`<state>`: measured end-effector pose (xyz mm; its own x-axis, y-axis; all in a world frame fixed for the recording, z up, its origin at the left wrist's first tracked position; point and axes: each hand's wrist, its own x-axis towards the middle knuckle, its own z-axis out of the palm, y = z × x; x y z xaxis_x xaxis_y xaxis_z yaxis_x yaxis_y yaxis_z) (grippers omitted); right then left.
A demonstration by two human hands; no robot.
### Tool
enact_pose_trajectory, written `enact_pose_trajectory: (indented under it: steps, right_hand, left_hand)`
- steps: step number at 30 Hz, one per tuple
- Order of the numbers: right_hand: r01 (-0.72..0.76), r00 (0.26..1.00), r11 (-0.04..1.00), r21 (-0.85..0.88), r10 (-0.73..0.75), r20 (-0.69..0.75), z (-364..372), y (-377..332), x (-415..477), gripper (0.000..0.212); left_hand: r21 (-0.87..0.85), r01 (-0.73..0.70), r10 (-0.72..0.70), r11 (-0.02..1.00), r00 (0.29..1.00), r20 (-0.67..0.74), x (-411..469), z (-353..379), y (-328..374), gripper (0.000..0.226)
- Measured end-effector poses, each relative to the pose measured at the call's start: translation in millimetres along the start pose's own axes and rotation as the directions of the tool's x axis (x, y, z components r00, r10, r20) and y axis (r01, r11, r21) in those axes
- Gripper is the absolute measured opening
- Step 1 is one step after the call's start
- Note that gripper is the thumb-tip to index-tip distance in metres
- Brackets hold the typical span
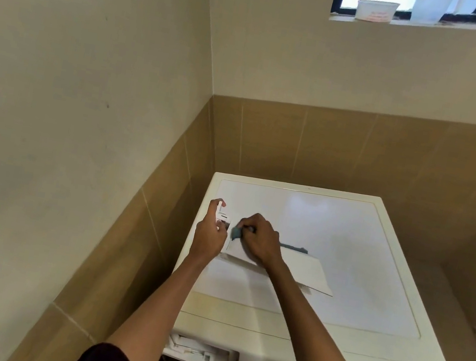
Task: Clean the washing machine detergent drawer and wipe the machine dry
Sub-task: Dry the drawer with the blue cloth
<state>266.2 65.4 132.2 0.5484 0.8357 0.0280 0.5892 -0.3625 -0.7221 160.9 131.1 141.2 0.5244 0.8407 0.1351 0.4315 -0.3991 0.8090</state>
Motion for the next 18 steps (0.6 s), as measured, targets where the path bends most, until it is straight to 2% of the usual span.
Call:
enact_pose_trajectory:
  steps: [1, 3, 5, 8, 12, 14, 16, 18]
  right_hand:
    - [-0.047, 0.999, 0.999, 0.026, 0.047, 0.002, -1, 0, 3, 0.028]
    - [-0.108, 0.994, 0.993, -0.040, 0.109, 0.027, -1, -2, 5, 0.026]
    - [-0.111, 0.992, 0.991, -0.076, 0.115, 0.055, 1, -1, 6, 0.027]
    - [-0.003, 0.998, 1.000, -0.021, 0.005, 0.061, 1, 6, 3, 0.029]
    - [0.136, 0.987, 0.981, 0.139, -0.121, -0.107, 3, 22, -11, 0.022]
    - [0.181, 0.978, 0.967, 0.181, -0.158, -0.136, 3, 24, -13, 0.021]
    - [0.131, 0.988, 0.974, 0.183, -0.114, -0.104, 1, 20, -9, 0.022]
    - [0.040, 0.998, 0.995, 0.095, -0.036, -0.046, 1, 15, -1, 0.026]
  left_hand:
    - [-0.003, -0.010, 0.010, 1.000, 1.000, -0.004, -1, 1, -1, 0.046]
    - [-0.006, -0.019, 0.019, 1.000, 1.000, -0.015, -4, 1, -2, 0.047]
    - [-0.004, -0.023, 0.023, 1.000, 0.999, -0.025, -5, 0, -2, 0.047]
    - [-0.004, -0.023, 0.023, 1.000, 0.999, -0.023, -5, 0, -4, 0.046]
    - [0.023, -0.034, 0.034, 0.999, 0.999, -0.002, -2, -2, -4, 0.044]
    - [0.022, -0.034, 0.034, 0.999, 0.999, 0.000, 0, -2, -4, 0.044]
    - [0.026, -0.036, 0.036, 0.999, 0.999, 0.001, 1, -2, -5, 0.045]
    - [0.029, -0.040, 0.040, 0.999, 0.999, -0.005, 0, -2, -5, 0.046]
